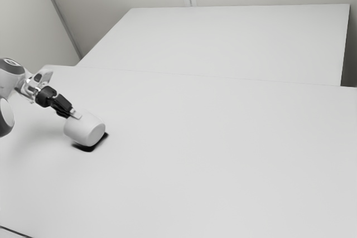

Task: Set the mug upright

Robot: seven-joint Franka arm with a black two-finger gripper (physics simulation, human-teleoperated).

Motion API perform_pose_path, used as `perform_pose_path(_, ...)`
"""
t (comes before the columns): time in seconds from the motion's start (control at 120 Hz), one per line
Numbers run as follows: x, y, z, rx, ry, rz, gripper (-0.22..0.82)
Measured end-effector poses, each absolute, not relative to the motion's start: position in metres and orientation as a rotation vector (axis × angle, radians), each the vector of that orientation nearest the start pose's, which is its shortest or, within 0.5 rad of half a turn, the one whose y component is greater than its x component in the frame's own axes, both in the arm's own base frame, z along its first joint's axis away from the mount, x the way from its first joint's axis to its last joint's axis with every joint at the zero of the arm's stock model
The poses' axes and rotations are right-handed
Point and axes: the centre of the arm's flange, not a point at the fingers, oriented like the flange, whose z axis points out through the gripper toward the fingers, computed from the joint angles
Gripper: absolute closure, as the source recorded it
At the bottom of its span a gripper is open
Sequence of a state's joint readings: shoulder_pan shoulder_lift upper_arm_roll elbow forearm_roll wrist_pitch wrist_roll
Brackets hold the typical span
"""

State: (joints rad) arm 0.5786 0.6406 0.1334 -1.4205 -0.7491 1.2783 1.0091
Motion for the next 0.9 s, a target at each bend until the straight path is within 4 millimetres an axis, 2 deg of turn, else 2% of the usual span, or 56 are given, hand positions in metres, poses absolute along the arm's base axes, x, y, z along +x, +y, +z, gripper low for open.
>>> perform_pose_path(0.267, 0.554, 0.321, 0.314, 2.085, -0.229, 0.047, 0.77)
perform_pose_path(0.358, 0.556, 0.318, 0.317, 2.093, -0.232, 0.043, 0.78)
perform_pose_path(0.475, 0.555, 0.306, 0.329, 2.125, -0.233, 0.035, 0.79)
perform_pose_path(0.608, 0.561, 0.278, 0.345, 2.215, -0.238, 0.041, 0.79)
perform_pose_path(0.742, 0.58, 0.251, 0.36, 2.374, -0.26, 0.06, 0.79)
perform_pose_path(0.9, 0.583, 0.199, 0.392, 2.617, -0.297, 0.036, 0.79)
